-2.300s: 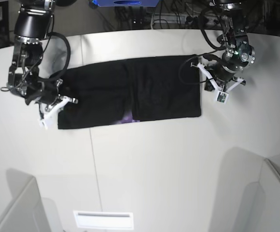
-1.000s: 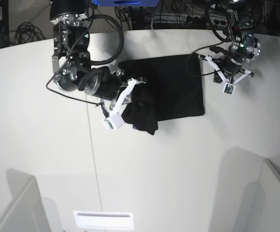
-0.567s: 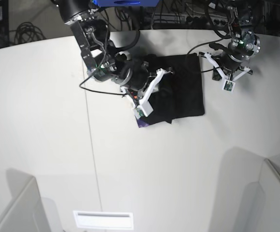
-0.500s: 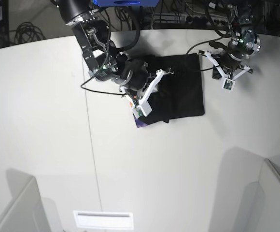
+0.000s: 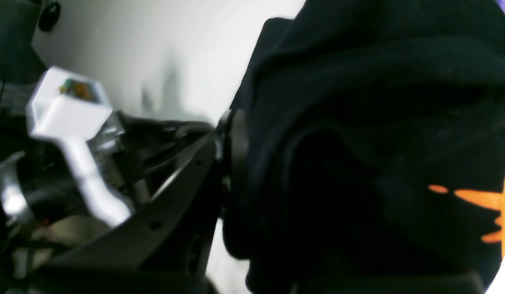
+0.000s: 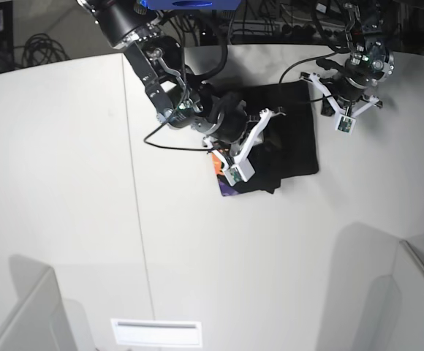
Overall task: Fold the T-shirt properly
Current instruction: 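Fold the held end over onto the shirt toward the left gripper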
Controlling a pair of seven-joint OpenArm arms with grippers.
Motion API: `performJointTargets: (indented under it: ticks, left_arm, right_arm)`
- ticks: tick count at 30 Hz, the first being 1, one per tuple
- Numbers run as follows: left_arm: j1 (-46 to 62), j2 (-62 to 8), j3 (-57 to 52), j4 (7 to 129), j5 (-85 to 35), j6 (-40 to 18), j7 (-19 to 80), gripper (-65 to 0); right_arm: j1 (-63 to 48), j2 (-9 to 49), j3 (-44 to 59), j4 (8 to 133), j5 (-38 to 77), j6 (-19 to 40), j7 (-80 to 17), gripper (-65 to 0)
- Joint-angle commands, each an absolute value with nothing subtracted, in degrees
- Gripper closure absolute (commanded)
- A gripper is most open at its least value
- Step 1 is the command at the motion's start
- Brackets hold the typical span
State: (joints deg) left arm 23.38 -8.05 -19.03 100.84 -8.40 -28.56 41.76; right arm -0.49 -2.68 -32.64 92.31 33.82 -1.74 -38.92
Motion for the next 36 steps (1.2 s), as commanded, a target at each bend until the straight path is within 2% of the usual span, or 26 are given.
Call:
performJointTargets:
  ticks: [1,15,18,21,22,23,26,32,36]
  left_arm:
    - [23.78,-8.31,-19.12,101.49,-8.22,-28.88,42.77,0.0]
    - [25.01,-8.57,-19.74,101.93,-8.84,-28.88,42.77,0.0]
    - [26.68,-8.4,-23.52,104.48,-8.92,-29.23,42.77,0.0]
    - [27.74,-8.31,-27.74,107.12,-9.01,-29.32,42.77,0.0]
    - [28.09,-8.31,-29.14,108.0,-9.01,-29.32,42.77,0.0]
    - [28.35,-8.31,-30.73,108.62,-9.01,-29.32,42.77,0.0]
    - [28.26,-8.31,-35.91,109.23,-9.01,-31.08,42.77,0.0]
    - [27.47,-7.16,-47.87,109.49,-9.01,-33.36,42.77,0.0]
    - [26.15,-6.9,-54.37,109.14,-9.1,-36.97,42.95,0.0]
  right_arm:
    - [0.4,-3.12,-32.84,92.35,34.33,-1.45,-37.76,0.0]
    - [3.21,-4.88,-32.84,87.08,34.59,-1.45,-38.11,0.0]
    - [3.47,-4.7,-32.57,86.37,34.59,-1.45,-39.25,0.0]
    - [3.38,-4.7,-32.48,86.64,34.59,-1.45,-40.75,-27.8]
    - [3.12,-4.62,-32.48,86.9,34.51,-1.45,-40.66,-35.6]
    - [3.12,-4.44,-32.57,87.52,34.42,-1.45,-40.66,-39.0]
    - [3.12,-4.26,-32.84,89.54,34.33,-1.45,-40.84,-36.9]
    - [4.09,-4.7,-33.01,90.51,34.24,-1.45,-41.1,-36.8]
    - [5.49,-4.79,-36.18,90.51,34.24,-1.45,-43.3,-36.8]
